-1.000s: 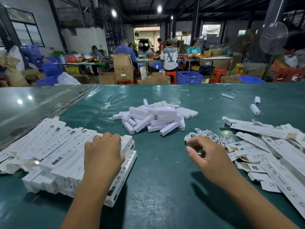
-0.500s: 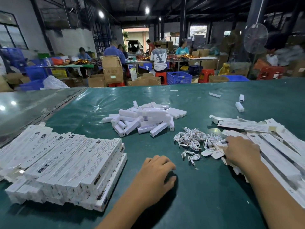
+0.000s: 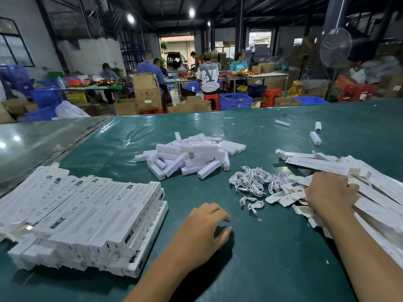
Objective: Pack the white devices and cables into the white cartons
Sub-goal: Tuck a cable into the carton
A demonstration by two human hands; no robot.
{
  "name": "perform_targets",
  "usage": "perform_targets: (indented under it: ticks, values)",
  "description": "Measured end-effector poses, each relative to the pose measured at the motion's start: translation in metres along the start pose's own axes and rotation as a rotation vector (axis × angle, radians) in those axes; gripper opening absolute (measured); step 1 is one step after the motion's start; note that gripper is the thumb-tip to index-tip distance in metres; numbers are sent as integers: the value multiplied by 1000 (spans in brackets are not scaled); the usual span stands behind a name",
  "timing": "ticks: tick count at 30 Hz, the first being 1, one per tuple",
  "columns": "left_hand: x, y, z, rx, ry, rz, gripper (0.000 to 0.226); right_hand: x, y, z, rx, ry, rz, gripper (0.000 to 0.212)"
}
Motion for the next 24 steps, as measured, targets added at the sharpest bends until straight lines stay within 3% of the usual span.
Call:
perform_targets:
  ticks: [3, 7, 10, 12, 15, 18, 21, 24]
  values:
    - [0, 0, 2, 16, 7, 0, 22, 0, 0, 1, 47, 27, 8, 28]
    - [0, 1, 3, 19, 26, -6, 20, 11, -8, 18, -133, 249, 104, 21]
    - [-1, 2, 3, 6, 46, -10, 21, 42, -30, 40, -506, 470, 395, 15]
    - [-2, 3, 4, 24, 123, 1, 28, 73, -48, 59, -710, 451, 683, 16]
    - [-3, 5, 13, 195, 305, 49, 66, 116, -66, 77, -1002, 241, 1072, 15]
    - [-4, 8, 24, 208, 391, -6, 93, 137, -68, 85, -1337, -219, 1204, 19]
    - [-1, 11, 30, 188, 339, -52, 86, 143, -69, 85, -1580, -570, 1205, 15]
    - [0, 13, 32, 395, 308, 37, 66, 144, -73, 80, -1732, -721, 1118, 11]
Point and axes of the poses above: each hand's wrist, its own x-axis away from the middle knuckle, its own z-axis out of the back of the hand, y = z × x, the point moved 2 cm from there along -x, towards the middle knuckle, and after that the axes turned 4 degrees about x, right-handed, at the moved point
